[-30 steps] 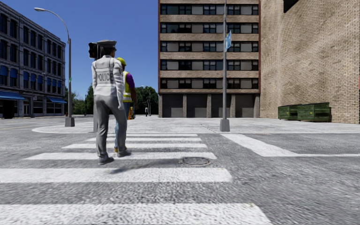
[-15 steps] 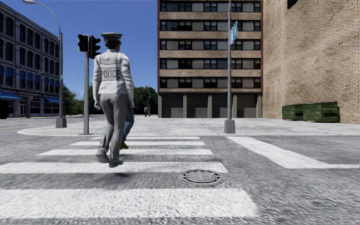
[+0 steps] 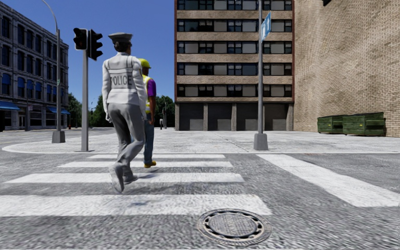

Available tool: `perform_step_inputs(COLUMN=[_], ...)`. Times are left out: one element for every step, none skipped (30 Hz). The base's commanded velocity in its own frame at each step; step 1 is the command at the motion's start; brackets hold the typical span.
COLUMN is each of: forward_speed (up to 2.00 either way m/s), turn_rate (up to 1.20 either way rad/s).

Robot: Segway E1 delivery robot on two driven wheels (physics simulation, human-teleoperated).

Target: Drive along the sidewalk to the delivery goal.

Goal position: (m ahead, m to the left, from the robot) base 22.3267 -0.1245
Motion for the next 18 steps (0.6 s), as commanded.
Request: perform_step_inputs(forward_speed=[1.19,1.26,1.32,1.32,1.33,1.34,1.35,1.35,1.35,1.36,1.36,1.36,1.36,1.36,1.35,1.35,1.34,1.28], turn_rate=[0.00,0.00,0.00,0.00,0.00,0.00,0.00,0.00,0.00,0.00,0.00,0.00,0.00,0.00,0.00,0.00,0.00,0.00])
